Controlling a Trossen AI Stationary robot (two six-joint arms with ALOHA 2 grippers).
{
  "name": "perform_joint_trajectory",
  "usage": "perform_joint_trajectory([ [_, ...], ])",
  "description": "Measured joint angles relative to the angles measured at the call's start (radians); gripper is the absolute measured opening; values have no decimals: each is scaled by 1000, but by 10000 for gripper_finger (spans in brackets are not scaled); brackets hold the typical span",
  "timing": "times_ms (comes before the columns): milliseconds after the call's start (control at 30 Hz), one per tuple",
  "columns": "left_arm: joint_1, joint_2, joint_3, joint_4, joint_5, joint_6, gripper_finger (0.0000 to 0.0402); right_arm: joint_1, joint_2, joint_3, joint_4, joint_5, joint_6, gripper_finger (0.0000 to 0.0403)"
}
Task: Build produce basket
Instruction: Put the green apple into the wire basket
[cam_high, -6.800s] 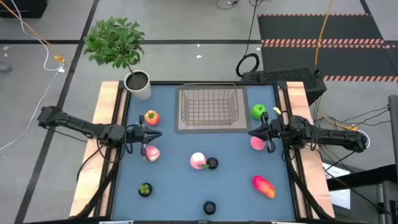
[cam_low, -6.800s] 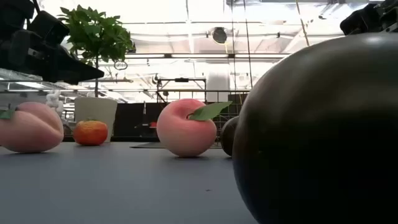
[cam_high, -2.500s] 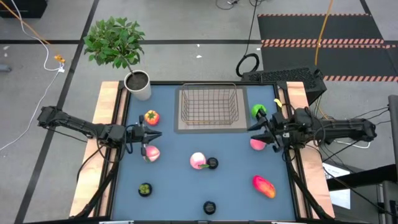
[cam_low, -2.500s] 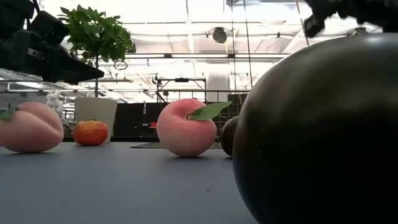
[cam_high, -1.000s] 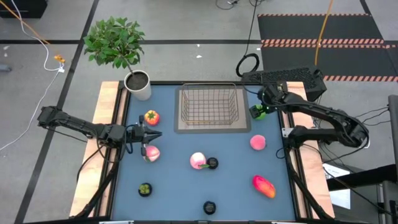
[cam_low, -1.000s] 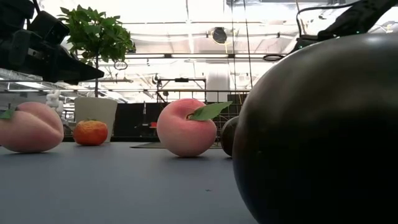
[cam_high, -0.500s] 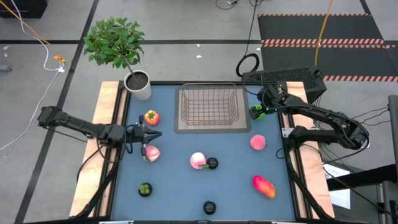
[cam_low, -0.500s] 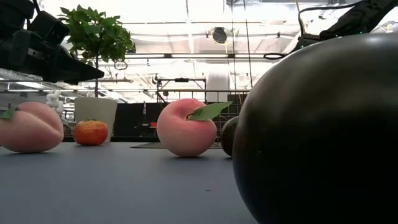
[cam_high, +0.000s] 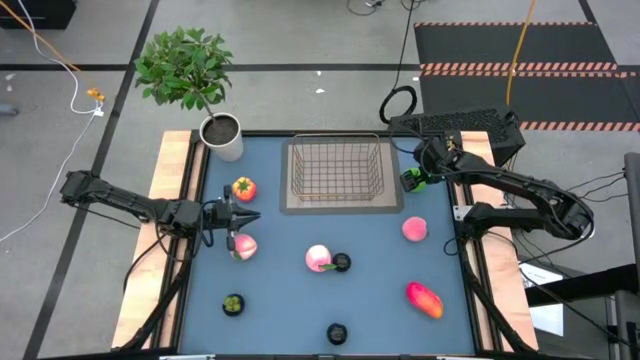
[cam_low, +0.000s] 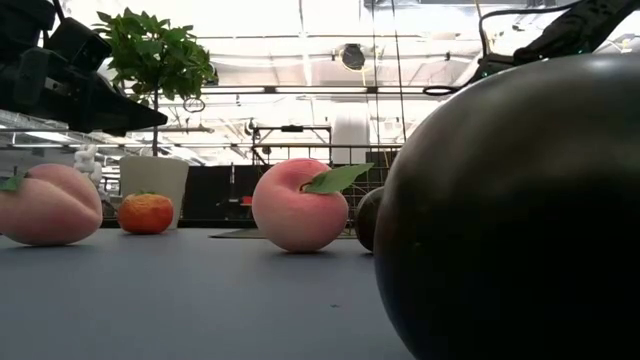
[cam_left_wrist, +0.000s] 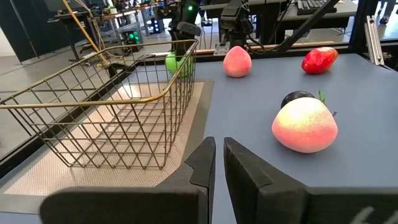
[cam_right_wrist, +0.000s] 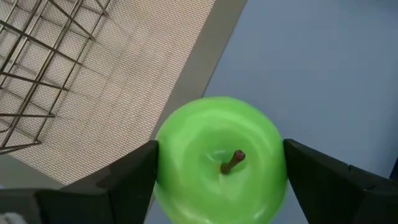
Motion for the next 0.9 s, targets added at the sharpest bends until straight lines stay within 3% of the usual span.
perform_joint_trajectory([
  [433,0,0,0,0,0,0,37,7,2,-2,45,1,46,391],
  [700,0,0,0,0,0,0,37,8,2,-2,43,-5,16,394],
  [900,0,0,0,0,0,0,37,8,2,-1,38,-6,-2,365],
])
